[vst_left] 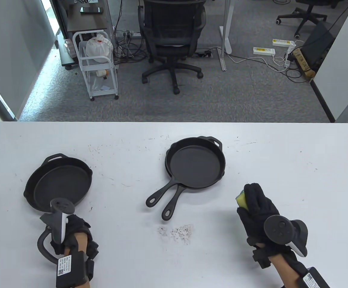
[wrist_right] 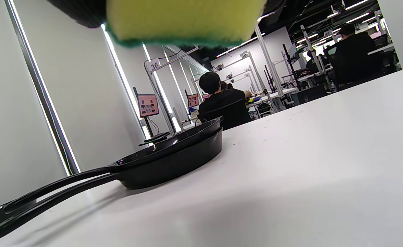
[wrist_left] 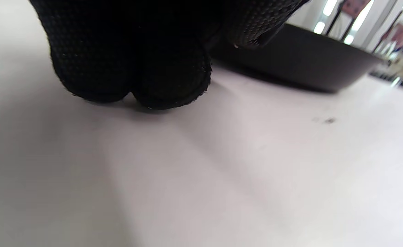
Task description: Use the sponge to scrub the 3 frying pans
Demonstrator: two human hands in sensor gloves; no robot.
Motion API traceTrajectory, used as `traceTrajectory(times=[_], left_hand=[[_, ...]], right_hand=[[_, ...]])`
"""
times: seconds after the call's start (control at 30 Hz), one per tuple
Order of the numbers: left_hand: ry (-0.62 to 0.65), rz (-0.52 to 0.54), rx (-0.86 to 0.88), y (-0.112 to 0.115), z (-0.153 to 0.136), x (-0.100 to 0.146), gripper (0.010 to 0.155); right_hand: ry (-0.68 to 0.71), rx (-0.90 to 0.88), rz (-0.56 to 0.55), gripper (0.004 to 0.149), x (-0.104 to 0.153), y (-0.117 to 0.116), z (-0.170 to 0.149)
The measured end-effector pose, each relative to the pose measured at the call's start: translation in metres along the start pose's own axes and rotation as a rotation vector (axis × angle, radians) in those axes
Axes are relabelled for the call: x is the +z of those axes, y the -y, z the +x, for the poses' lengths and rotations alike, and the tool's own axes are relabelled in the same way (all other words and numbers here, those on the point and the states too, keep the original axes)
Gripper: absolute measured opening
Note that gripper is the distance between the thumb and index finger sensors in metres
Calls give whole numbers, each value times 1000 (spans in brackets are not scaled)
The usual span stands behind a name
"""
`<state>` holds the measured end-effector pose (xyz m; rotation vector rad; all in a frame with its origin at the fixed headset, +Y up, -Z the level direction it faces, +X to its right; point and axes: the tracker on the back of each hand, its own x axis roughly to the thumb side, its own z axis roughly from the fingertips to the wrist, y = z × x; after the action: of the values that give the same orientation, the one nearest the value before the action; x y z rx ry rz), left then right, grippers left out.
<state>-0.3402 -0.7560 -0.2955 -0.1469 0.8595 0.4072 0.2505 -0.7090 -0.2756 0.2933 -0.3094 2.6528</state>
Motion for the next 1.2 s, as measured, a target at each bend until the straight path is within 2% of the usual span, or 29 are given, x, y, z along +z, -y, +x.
traceTrajectory(times=[0.2,0.43,0.57,0.77,1.07,1.2], left_hand=[[162,136,67,-15,28,24,65],[392,246,68,-66,90,74,65],[452,275,80,-71,109,85,65],[557,231,131,-41,126,100,64],[824,134,86,28,169,167,64],[917,107,61,49,183,194,63]], right_hand=[[4,3,1,70,0,-1,0],[-3,4,8,70,0,-1,0],[-6,4,8,70,0,-1,0],[-8,4,6,70,-1,0,-1],[21,27,1,70,1,0,7],[31,43,5,70,1,-2,9]])
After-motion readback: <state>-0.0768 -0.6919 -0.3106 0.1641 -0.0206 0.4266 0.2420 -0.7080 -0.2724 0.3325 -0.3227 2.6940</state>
